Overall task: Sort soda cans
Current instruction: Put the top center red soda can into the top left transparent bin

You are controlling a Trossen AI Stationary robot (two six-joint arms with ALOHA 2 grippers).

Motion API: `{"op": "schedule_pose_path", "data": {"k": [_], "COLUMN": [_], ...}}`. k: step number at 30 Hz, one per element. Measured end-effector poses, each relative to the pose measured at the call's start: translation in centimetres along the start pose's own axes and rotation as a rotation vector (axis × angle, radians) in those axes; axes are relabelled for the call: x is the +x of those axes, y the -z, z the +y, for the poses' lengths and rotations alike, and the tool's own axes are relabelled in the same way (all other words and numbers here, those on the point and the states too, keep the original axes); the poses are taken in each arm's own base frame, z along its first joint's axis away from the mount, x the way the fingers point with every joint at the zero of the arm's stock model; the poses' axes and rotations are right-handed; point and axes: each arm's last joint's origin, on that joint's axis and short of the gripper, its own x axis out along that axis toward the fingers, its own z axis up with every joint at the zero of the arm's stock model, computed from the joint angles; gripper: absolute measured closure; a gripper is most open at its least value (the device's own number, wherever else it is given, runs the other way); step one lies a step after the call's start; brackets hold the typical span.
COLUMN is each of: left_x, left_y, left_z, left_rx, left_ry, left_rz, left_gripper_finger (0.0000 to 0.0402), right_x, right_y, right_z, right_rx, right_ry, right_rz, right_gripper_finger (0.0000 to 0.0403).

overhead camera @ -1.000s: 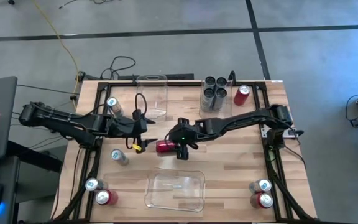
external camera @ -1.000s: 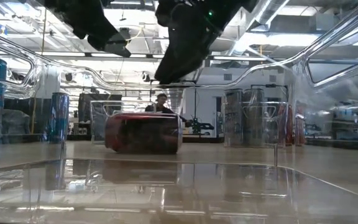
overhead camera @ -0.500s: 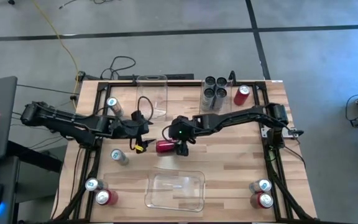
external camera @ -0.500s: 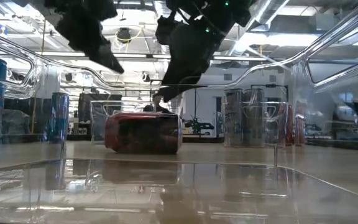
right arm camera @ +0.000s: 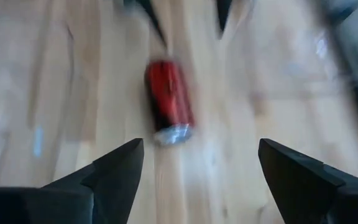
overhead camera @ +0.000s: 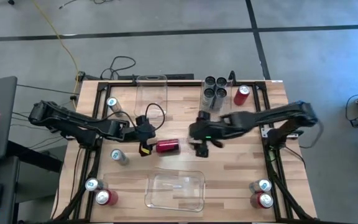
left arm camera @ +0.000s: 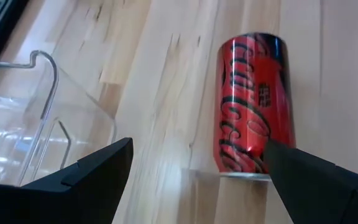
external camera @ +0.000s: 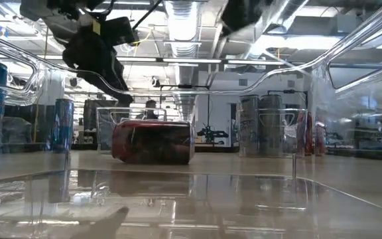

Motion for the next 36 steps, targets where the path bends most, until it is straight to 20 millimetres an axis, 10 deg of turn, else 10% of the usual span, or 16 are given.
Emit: {"op": "schedule_pose_path", "data": {"k": [5, 11, 18, 36], "left_x": [-0.8, -2.1, -2.2, -2.2], "left_y": [-0.3, -0.6, 0.4, 0.6], "left_z": [-0.3, -0.3, -0.2, -0.1], "left_rx": [-0.006, -0.008, 0.092, 0.090], "left_ry": [0.016, 0.013, 0.034, 0.034], "left_rz": [-0.045, -0.098, 0.000, 0.021], "left_gripper_finger": [0.0046, 0.0046, 0.0046, 0.0046], "right_x": [-4.4, -4.4, 0.3, 14.2], "right_y": [2.5, 7.7, 9.8, 3.1], "right_z": [0.0, -0.9, -2.6, -3.4], "right_rx": [0.055, 0.166, 0.256, 0.052], "right_ry": [0.044, 0.014, -0.080, -0.235], "right_rz": [-0.248, -0.443, -0.554, -0.031], "right_gripper_finger": [0.0078, 0.0078, 0.0076, 0.0076]}}
